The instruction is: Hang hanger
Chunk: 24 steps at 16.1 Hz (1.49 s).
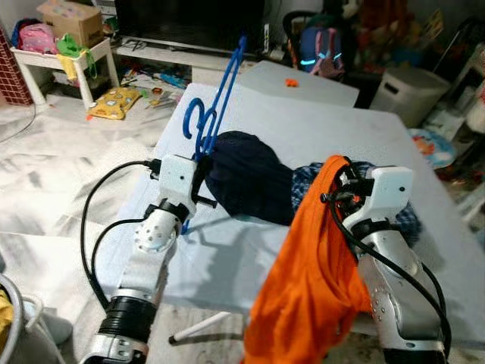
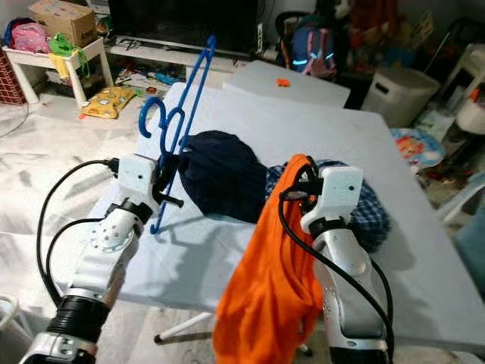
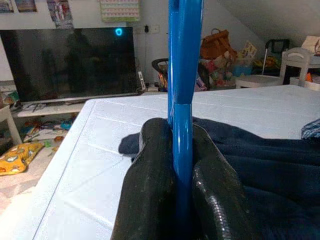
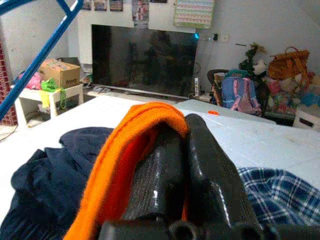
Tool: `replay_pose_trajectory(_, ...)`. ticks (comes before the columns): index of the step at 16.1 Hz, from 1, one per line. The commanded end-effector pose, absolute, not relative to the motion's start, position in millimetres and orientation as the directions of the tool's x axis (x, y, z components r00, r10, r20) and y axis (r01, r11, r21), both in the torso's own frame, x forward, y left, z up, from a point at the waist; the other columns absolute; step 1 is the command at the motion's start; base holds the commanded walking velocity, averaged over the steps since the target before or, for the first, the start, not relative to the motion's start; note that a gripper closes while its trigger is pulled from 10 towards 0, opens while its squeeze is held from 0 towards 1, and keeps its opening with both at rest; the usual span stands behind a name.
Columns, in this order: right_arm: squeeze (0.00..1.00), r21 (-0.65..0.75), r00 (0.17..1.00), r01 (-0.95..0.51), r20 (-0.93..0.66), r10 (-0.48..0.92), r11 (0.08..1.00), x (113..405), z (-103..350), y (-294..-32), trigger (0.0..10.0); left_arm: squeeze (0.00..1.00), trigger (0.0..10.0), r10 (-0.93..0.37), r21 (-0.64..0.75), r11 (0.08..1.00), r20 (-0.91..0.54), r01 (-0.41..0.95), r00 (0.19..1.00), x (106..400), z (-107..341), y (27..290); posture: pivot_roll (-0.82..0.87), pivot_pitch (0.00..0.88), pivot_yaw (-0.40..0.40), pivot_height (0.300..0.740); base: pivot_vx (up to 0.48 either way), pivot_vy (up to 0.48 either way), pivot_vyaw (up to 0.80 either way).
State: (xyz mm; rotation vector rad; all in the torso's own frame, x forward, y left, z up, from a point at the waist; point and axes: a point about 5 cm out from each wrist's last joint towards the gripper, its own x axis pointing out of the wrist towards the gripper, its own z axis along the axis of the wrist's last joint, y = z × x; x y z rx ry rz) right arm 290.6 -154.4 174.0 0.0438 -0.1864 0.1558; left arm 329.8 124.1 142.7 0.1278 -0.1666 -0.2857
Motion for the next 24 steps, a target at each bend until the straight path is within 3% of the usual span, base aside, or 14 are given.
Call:
replay_pose_trajectory(1,0.00,0.008,0.957,-0.180,0.234,0.173,0.984,301.9,193.6,-159.8,10.0,0.00,10.0,-0.290,0.153,0.951,0.143,0.268,0.946,328.8,143.2,122.7,0.17,0.000,-0.133,0.740,0.000,0.000,0.00)
replay_pose_trajectory(4,0.00,-0.045,0.904,-0.339,0.260,0.338,0.940,352.0,235.8,-145.9,10.0,0.00,10.0,-0.274,0.152,0.956,0.143,0.252,0.951,326.4,140.5,122.0,0.19,0.000,-0.173,0.740,0.000,0.000,0.00)
replay_pose_trajectory(6,0.00,0.017,0.899,-0.372,0.255,0.355,0.928,375.6,250.4,-141.1,10.0,0.00,10.0,-0.253,0.149,0.961,0.147,0.231,0.956,325.2,140.1,122.4,0.20,0.000,-0.188,0.740,0.000,0.000,0.00)
replay_pose_trajectory(8,0.00,0.067,0.926,-0.302,0.258,0.276,0.951,411.6,290.0,-151.1,10.0,0.00,10.0,-0.212,0.129,0.973,0.148,0.193,0.966,319.4,137.1,124.7,0.23,0.000,-0.217,0.740,0.000,0.000,0.00)
replay_pose_trajectory(11,0.00,0.024,0.891,-0.194,0.423,0.166,0.981,413.9,363.3,-169.7,10.0,0.00,10.0,-0.204,0.132,0.974,0.148,0.185,0.968,315.6,135.5,125.0,0.24,0.000,-0.229,0.740,0.000,0.000,0.00)
replay_pose_trajectory(13,0.00,-0.027,0.811,-0.119,0.574,0.113,0.993,400.6,418.4,-181.9,10.0,0.00,10.0,-0.189,0.134,0.976,0.149,0.170,0.971,316.8,135.3,127.4,0.24,0.000,-0.233,0.740,0.000,0.000,0.00)
replay_pose_trajectory(15,0.00,-0.084,0.753,-0.065,0.650,0.104,0.994,392.0,441.7,-189.9,10.0,0.00,10.0,-0.185,0.135,0.977,0.155,0.165,0.970,317.6,137.6,126.0,0.23,0.000,-0.229,0.740,0.000,0.000,0.00)
replay_pose_trajectory(17,0.00,-0.113,0.785,-0.085,0.605,0.136,0.990,398.8,417.8,-191.5,10.0,0.00,10.0,-0.196,0.134,0.975,0.152,0.176,0.969,317.6,136.4,122.3,0.22,0.000,-0.221,0.740,0.000,0.000,0.00)
replay_pose_trajectory(20,0.00,-0.297,0.896,-0.199,0.332,0.296,0.934,413.8,316.0,-183.7,10.0,0.00,10.0,-0.219,0.133,0.971,0.156,0.199,0.963,317.9,137.5,115.7,0.22,0.000,-0.211,0.740,0.000,0.000,0.00)
replay_pose_trajectory(21,1.00,-0.323,0.906,-0.228,0.275,0.322,0.918,413.9,299.6,-183.1,10.0,0.00,10.0,-0.221,0.133,0.971,0.155,0.201,0.963,318.0,137.5,115.6,0.22,0.000,-0.210,0.740,0.000,0.000,0.00)
replay_pose_trajectory(24,1.00,-0.419,0.874,-0.449,-0.021,0.486,0.789,395.9,218.2,-188.2,10.0,0.00,10.0,-0.235,0.138,0.967,0.150,0.215,0.960,320.5,136.9,115.7,0.20,0.000,-0.199,0.740,0.000,0.000,0.00)
